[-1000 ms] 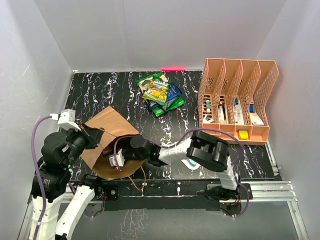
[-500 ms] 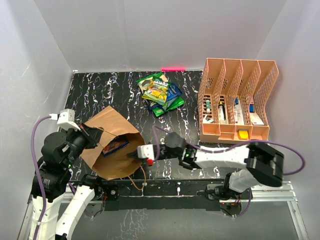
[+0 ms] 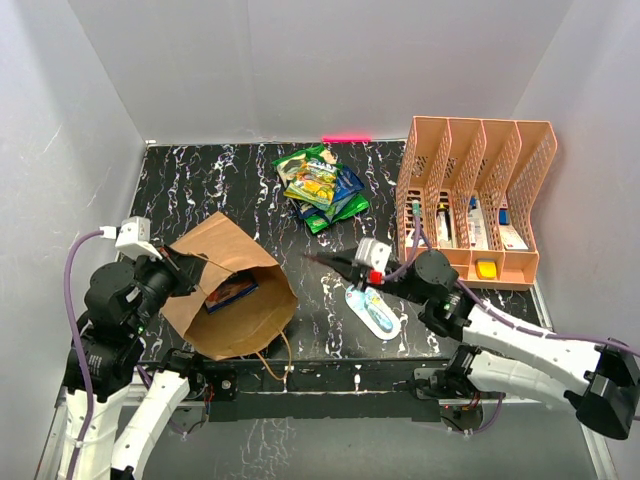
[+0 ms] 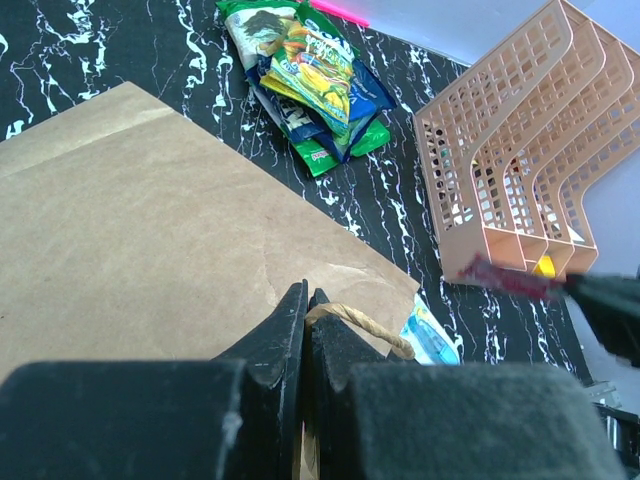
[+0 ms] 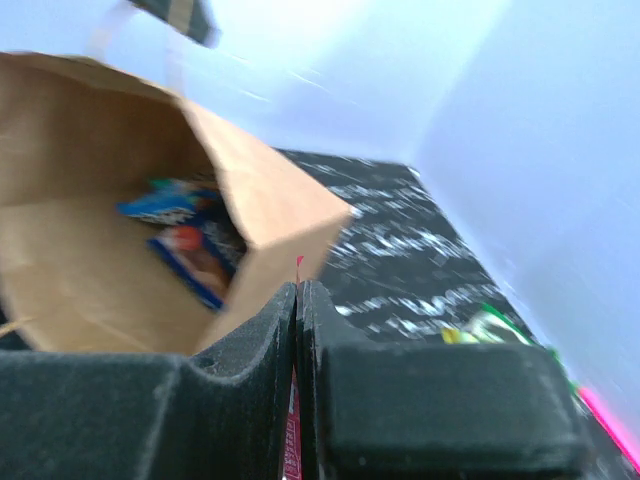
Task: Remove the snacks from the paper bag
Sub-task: Place the snack at the center of the board.
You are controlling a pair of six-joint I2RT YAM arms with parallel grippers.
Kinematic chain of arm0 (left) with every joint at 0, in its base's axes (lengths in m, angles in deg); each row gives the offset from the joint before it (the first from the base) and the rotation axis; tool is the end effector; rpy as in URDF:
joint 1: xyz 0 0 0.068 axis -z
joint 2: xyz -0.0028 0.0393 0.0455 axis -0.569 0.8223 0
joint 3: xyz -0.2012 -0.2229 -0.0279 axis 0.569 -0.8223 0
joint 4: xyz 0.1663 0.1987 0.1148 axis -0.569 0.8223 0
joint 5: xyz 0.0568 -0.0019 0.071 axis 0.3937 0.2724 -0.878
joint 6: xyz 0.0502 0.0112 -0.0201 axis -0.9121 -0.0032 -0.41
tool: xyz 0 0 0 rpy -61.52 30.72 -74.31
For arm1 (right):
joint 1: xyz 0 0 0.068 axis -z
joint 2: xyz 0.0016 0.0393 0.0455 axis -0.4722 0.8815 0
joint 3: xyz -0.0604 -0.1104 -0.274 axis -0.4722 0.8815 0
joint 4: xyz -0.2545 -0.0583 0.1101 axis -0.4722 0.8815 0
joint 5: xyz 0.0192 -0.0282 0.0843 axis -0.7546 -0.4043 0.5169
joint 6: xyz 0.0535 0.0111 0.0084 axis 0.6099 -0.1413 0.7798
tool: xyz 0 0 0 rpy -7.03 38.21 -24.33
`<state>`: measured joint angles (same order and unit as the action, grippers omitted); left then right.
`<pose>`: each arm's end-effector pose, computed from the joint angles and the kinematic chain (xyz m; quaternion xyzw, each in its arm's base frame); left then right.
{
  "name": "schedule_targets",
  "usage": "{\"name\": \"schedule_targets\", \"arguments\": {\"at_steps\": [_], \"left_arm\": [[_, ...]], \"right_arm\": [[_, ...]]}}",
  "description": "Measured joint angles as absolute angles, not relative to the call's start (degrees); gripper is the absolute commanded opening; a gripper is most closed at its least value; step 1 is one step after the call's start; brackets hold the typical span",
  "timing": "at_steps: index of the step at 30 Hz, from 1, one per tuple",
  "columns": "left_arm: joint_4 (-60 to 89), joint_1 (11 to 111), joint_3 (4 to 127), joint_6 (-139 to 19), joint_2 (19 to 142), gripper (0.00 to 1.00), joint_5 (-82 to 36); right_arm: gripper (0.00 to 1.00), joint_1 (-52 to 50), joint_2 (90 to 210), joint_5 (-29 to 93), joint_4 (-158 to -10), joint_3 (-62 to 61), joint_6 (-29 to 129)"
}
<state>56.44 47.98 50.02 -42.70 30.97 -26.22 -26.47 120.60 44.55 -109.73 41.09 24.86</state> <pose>0.0615 -0.0178 0.4130 -0.0760 0.7552 -0.2645 0.5949 0.1167 0.1869 0.3314 -0.4936 0.4469 0.3401 0.6640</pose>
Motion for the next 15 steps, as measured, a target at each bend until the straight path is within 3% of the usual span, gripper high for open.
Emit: {"name": "schedule_targets", "arguments": {"at_steps": [5,15], "left_arm": [[56.4,48.0,49.9,-42.7,31.2,0.0,-26.5],[56.0,48.0,49.9,-42.5,32.0,0.0,-27.2]], "right_arm": [[0.08,-18.7,125.1,36.1,-109.4,39.9,23.3],[0.08,-4.5,158.0,29.6,-110.2,20.4,20.6]]}}
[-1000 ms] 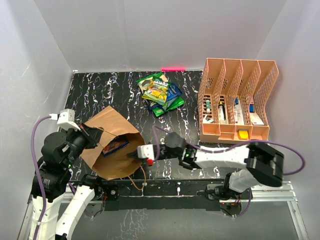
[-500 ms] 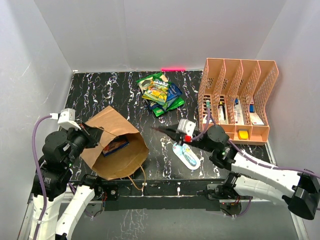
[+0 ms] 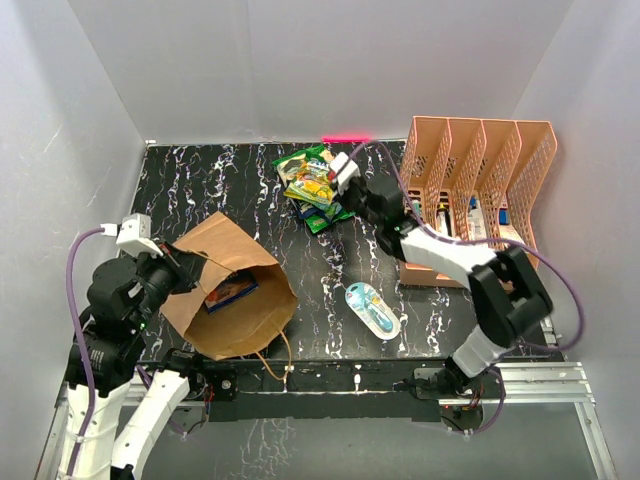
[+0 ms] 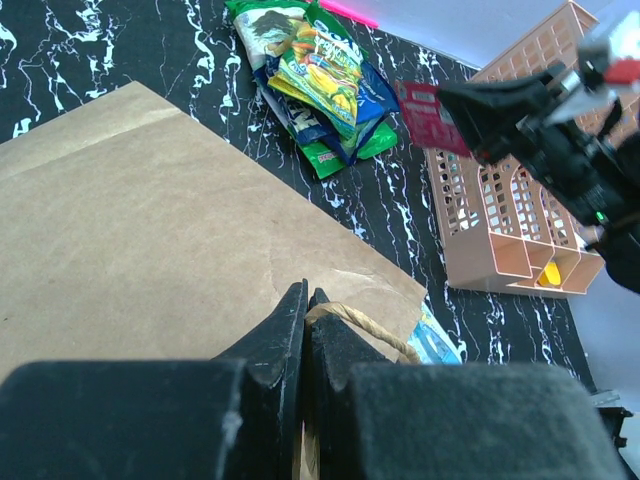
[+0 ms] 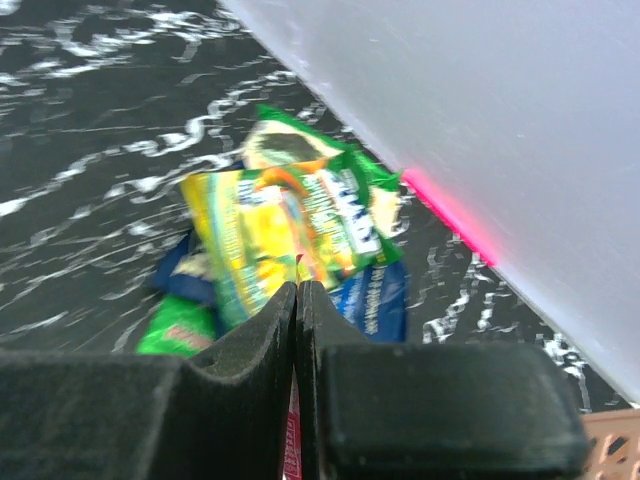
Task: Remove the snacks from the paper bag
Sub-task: Place the snack at the center of the board.
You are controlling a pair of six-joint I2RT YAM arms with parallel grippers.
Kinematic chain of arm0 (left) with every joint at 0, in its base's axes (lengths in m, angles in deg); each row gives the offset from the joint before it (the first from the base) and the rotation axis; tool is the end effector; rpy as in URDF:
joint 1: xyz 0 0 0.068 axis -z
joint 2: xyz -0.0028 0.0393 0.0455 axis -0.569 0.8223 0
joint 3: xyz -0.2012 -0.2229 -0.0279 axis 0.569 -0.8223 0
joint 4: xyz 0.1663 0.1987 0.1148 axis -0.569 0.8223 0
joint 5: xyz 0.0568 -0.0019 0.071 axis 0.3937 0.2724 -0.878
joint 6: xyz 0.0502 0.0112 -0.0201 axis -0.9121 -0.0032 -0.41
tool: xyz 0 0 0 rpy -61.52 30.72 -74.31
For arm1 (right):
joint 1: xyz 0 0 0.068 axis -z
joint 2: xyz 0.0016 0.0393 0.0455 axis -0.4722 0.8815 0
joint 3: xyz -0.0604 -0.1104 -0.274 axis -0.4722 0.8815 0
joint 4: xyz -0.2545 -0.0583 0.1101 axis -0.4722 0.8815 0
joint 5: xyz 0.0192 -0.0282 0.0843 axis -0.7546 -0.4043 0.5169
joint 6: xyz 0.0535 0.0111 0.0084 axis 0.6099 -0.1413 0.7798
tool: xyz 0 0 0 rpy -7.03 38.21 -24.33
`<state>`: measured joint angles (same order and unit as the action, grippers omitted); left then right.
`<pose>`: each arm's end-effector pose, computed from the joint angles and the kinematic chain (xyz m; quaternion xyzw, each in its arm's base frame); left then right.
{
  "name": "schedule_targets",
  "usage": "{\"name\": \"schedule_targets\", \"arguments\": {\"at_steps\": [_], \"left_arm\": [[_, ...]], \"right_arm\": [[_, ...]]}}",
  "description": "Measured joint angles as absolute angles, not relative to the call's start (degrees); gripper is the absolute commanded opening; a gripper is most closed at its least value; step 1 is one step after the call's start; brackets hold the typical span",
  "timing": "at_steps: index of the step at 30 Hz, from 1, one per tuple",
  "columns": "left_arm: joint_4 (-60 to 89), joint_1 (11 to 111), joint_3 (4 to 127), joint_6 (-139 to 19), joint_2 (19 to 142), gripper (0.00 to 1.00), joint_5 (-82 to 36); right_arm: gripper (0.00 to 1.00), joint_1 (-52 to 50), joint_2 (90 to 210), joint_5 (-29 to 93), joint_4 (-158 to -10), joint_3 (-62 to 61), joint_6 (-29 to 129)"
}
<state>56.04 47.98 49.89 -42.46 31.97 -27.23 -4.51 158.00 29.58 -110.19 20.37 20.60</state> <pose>0.0673 -0.0185 0.4123 -0.0840 0.7586 -0.2580 0.5924 0.3179 0.2081 0.2861 -0.3792 0.6608 0.0914 0.6412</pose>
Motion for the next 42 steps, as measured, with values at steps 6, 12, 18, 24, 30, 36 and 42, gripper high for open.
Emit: {"name": "schedule_targets", "arguments": {"at_steps": [6,12,18,24,30,36,42], "left_arm": [[56.0,48.0,49.9,-42.0,33.1,0.0,-27.2],[56.0,48.0,49.9,-42.0,33.9,0.0,-27.2],[56.0,48.0,49.9,-42.0,35.0,0.0,-27.1],[55.6,48.0,49.9,-41.8,36.1,0.0,-26.8],[55.6,48.0,49.9,-41.6,36.4,0.0,-26.7],[55.6,48.0,50.0,-41.6,36.3,0.0,-26.8],[55.7,48.0,49.9,-41.2,35.4,0.0,-26.8]], "right_arm": [[0.08,-2.2,174.2,26.0,-110.8,4.8,15.1],[0.08,-2.3,187.0,21.6,-110.3,-7.6,6.9],[0.08,-3.0,193.9,19.8,-108.8,-11.6,1.9],[0.08,-5.2,197.6,19.8,-109.1,-12.2,1.3],[0.08,-7.9,200.7,20.5,-110.6,-13.0,3.7],[0.08,-8.7,201.4,20.8,-110.8,-14.0,6.0],[0.44,-8.5,201.2,20.9,-110.8,-14.0,7.5]]}}
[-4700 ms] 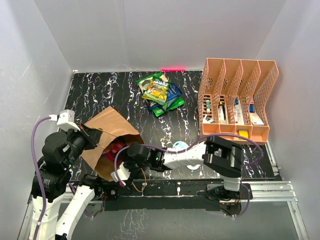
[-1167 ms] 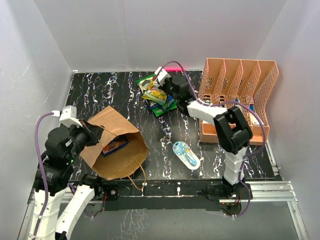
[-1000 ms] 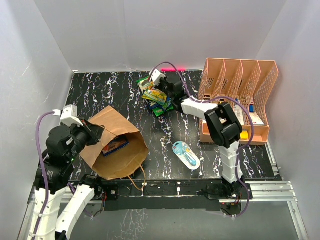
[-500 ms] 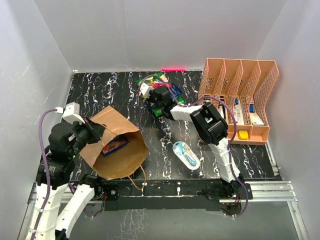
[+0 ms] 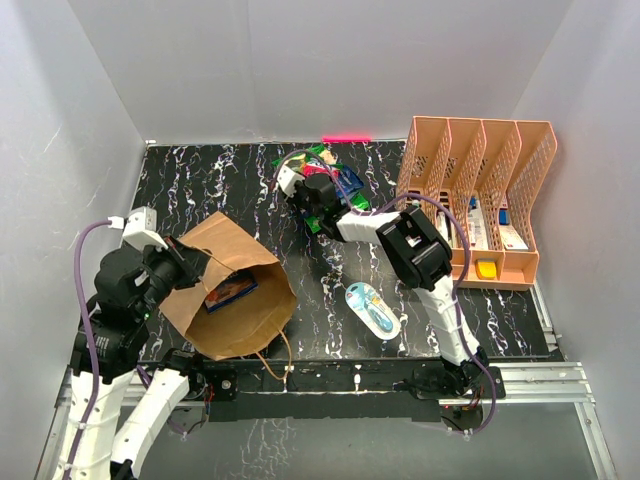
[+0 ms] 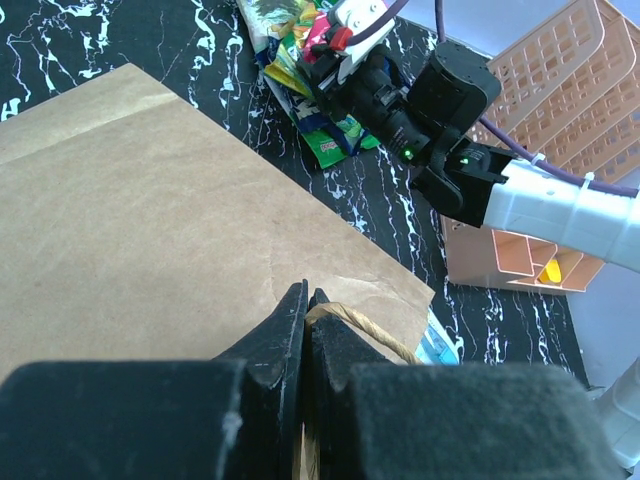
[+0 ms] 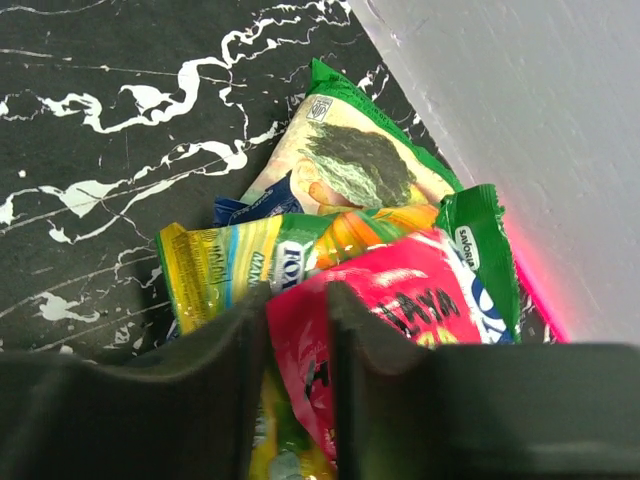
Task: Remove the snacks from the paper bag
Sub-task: Place the snack at the center of the board, then take out the snack from the paper bag.
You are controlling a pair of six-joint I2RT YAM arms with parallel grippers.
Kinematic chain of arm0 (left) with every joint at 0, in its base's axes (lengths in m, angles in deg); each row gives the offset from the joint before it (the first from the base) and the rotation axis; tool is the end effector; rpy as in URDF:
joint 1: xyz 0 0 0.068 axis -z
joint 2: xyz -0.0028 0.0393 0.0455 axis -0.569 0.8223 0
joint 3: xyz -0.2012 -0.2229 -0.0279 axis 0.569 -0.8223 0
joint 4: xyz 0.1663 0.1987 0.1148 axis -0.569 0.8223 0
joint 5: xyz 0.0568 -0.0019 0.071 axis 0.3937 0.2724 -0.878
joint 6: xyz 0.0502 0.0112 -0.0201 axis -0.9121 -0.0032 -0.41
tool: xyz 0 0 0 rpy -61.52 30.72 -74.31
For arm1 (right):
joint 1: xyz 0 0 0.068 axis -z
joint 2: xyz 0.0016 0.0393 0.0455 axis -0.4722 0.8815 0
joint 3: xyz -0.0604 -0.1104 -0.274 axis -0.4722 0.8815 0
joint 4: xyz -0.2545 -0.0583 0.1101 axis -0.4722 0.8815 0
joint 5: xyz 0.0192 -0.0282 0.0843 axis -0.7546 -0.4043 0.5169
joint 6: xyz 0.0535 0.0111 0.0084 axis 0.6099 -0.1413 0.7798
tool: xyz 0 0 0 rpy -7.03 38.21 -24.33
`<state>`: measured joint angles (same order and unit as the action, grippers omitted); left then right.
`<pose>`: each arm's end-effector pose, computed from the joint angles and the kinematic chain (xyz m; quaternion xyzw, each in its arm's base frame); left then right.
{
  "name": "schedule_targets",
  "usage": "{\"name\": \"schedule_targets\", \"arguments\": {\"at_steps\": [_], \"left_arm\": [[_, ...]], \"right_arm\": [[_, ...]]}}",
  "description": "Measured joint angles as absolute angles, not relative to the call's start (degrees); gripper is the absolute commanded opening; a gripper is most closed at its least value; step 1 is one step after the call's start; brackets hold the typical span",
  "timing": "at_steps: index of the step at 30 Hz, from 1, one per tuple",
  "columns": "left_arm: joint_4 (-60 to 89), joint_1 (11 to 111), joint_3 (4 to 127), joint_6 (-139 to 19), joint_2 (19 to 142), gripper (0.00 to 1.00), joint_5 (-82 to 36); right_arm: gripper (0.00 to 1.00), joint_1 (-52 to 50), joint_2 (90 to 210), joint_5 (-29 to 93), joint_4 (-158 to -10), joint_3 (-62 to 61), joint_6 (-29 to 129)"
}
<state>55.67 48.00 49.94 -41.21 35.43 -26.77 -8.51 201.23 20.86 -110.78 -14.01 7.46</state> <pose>0.0847 -0.0229 0.4097 -0.0929 0.7745 -0.2603 0.5691 0.4503 0.3326 0.1562 -0.4617 0.6613 -0.0197 0.5908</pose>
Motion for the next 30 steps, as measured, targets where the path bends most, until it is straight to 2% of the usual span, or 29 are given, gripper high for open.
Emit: {"name": "schedule_targets", "arguments": {"at_steps": [4,9,12,21,30], "left_arm": [[55.7,48.0,49.9,-41.1,35.1,0.0,-26.8],[55.8,48.0,49.9,-41.0,34.6,0.0,-26.8],[55.8,48.0,49.9,-40.9,34.0,0.0,-26.8],[56.0,48.0,49.9,-40.9,33.3,0.0,-26.7],[55.9,48.0,49.5,-40.7,33.2,0.0,-26.7]], "right_arm": [[0.64,-8.5,199.4,21.9,-109.3,-13.4,9.4],[0.74,-8.5,191.3,24.6,-107.0,-8.7,14.3],[0.77,-8.5,185.2,26.0,-106.6,-4.8,18.2],[0.83,-9.3,167.9,30.2,-106.3,17.1,30.9],[0.83,-9.7,152.0,33.7,-100.2,29.3,38.9]]}}
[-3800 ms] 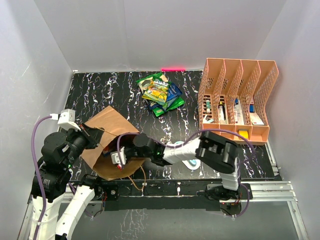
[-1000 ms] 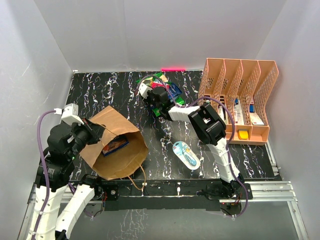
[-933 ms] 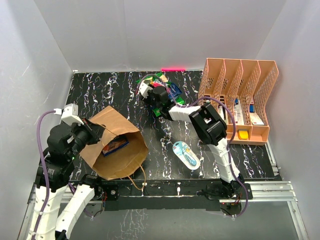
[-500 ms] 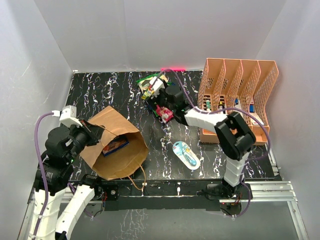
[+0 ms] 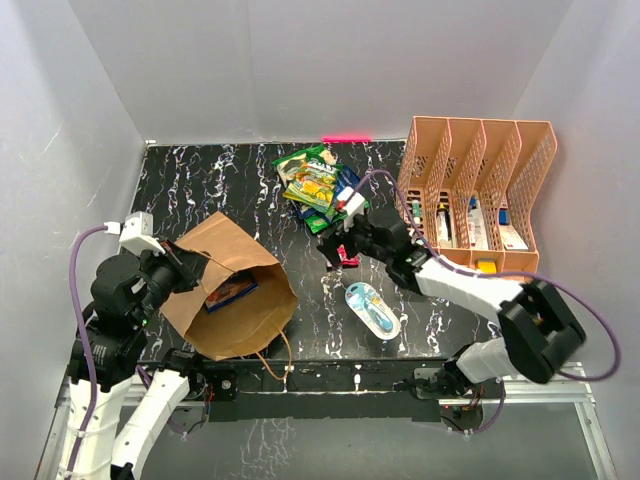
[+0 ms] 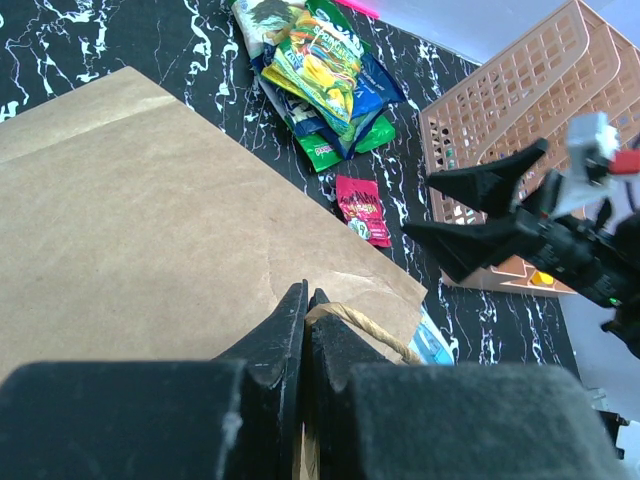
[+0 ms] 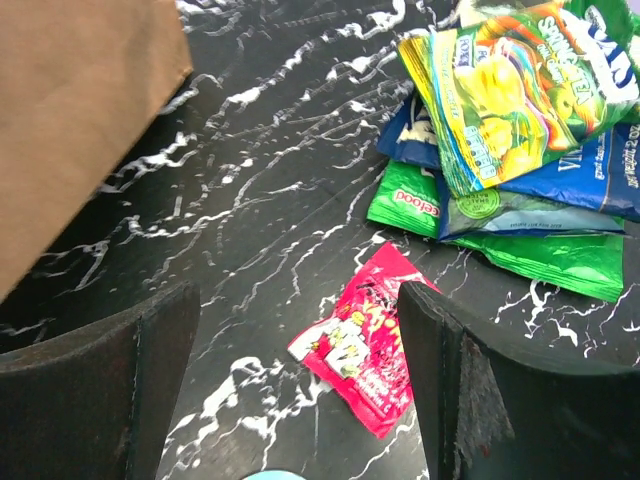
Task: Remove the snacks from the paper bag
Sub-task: Take out the snack from the paper bag.
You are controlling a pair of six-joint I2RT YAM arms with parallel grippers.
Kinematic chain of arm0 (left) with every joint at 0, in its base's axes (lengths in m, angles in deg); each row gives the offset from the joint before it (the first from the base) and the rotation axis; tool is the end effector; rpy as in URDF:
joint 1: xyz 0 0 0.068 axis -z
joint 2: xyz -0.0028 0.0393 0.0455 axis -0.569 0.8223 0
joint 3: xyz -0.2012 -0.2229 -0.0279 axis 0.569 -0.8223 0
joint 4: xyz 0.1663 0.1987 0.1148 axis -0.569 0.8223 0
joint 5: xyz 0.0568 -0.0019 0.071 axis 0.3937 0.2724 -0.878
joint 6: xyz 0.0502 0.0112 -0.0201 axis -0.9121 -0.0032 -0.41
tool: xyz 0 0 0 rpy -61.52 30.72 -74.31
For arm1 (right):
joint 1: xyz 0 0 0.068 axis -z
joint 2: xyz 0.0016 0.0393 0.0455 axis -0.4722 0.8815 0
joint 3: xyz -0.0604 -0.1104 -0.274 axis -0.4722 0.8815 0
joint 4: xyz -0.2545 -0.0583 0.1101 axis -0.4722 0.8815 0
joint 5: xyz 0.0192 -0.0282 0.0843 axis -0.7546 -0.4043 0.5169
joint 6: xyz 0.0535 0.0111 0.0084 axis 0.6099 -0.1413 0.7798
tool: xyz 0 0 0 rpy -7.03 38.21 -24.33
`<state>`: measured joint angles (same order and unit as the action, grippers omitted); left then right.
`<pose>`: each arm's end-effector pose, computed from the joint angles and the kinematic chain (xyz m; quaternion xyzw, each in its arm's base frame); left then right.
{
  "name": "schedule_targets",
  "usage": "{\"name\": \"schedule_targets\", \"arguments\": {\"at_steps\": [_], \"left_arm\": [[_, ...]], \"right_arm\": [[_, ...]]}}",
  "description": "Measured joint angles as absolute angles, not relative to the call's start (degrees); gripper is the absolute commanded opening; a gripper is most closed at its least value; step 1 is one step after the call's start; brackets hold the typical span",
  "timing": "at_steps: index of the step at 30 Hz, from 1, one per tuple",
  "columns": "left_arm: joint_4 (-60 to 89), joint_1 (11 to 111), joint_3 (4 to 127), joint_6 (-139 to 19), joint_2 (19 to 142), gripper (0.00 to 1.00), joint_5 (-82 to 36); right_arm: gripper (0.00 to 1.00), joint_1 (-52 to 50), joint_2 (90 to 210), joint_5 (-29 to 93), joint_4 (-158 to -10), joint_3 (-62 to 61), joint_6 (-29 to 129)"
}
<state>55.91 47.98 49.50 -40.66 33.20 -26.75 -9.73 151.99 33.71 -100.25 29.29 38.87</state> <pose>0.0745 -0.0205 0.4092 -0.0949 0.7656 -0.2667 0.5776 0.2618 0.2116 0.2473 -0.3403 0.7551 0.2254 0.5130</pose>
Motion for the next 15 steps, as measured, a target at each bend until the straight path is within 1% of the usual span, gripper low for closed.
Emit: {"name": "schedule_targets", "arguments": {"at_steps": [4,7,11,15], "left_arm": [[55.9,48.0,49.2,-40.7,33.0,0.0,-26.7],[56.1,48.0,48.8,-40.8,32.9,0.0,-26.7],[56.5,48.0,48.8,-41.3,32.7,0.0,-26.8],[57.5,48.0,48.8,-41.7,31.8,0.0,-27.0]], "right_arm": [[0.82,-10.0,142.5,37.3,-99.9,34.0,39.0],[0.82,-12.2,137.6,40.7,-100.3,35.3,36.7],[0.83,-22.3,132.3,46.6,-102.0,36.5,28.5],[0.81,-34.5,133.3,50.5,-104.9,36.3,17.6]]}}
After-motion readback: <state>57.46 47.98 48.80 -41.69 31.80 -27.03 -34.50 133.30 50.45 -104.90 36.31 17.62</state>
